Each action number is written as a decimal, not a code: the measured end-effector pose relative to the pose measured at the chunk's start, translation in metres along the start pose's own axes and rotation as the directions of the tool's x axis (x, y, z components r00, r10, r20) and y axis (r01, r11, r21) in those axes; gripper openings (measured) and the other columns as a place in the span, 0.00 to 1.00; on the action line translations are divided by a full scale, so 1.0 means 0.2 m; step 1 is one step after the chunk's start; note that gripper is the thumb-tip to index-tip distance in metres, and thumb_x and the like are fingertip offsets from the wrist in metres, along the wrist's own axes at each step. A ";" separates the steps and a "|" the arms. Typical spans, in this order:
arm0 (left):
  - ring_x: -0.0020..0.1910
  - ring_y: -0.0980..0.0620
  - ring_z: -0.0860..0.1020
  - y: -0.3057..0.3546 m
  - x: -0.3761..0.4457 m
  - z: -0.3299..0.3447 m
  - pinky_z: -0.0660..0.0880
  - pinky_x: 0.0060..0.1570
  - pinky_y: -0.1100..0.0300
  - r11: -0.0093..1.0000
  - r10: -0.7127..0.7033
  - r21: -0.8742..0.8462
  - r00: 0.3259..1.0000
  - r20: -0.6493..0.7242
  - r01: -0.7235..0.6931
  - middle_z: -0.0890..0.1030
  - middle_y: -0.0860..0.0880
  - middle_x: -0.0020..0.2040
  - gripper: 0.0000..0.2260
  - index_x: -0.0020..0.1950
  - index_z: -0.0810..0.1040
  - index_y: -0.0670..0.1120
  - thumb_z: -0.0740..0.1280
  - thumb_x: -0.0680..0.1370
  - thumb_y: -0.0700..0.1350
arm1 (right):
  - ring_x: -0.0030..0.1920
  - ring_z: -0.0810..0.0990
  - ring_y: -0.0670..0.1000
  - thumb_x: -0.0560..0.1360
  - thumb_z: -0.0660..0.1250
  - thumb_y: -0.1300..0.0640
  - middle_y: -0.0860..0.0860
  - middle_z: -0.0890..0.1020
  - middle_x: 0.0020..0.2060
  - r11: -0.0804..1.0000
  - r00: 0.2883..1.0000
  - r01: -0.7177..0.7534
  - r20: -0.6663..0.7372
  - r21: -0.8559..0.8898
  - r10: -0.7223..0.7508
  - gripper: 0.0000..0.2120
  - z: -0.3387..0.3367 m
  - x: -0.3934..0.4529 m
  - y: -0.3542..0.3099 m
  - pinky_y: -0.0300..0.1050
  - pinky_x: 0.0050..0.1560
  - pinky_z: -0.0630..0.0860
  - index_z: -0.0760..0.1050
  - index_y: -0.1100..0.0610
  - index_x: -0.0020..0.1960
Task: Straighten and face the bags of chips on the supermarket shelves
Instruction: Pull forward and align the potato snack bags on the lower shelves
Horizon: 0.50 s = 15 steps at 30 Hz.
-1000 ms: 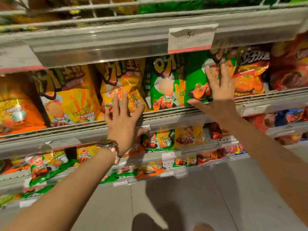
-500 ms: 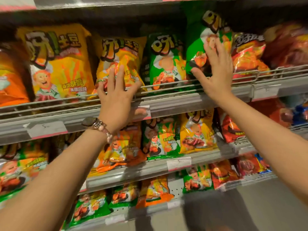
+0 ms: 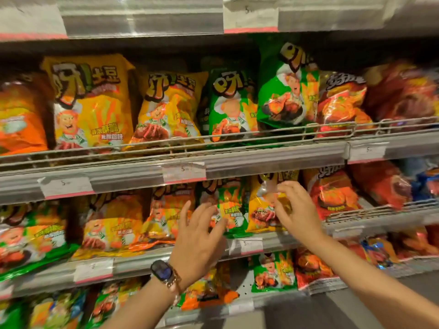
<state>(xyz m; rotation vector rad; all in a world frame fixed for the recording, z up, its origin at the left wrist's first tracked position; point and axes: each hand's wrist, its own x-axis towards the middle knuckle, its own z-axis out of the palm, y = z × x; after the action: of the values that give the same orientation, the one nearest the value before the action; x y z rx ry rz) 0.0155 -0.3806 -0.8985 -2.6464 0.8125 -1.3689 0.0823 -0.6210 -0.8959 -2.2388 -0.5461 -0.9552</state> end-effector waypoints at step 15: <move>0.76 0.38 0.39 -0.01 0.00 0.49 0.50 0.73 0.40 0.956 -0.282 0.157 0.617 0.735 0.249 0.36 0.41 0.78 0.52 0.76 0.31 0.56 0.71 0.72 0.37 | 0.70 0.65 0.53 0.69 0.75 0.55 0.53 0.64 0.73 0.613 0.607 -0.766 0.531 0.193 0.591 0.51 0.14 0.01 0.36 0.40 0.59 0.63 0.41 0.55 0.77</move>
<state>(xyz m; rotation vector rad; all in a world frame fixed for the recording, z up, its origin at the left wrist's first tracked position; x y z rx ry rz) 0.0922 -0.3984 -0.9568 -2.9573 0.2687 -0.1628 0.1385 -0.6532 -0.9377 -1.9772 0.0179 0.0715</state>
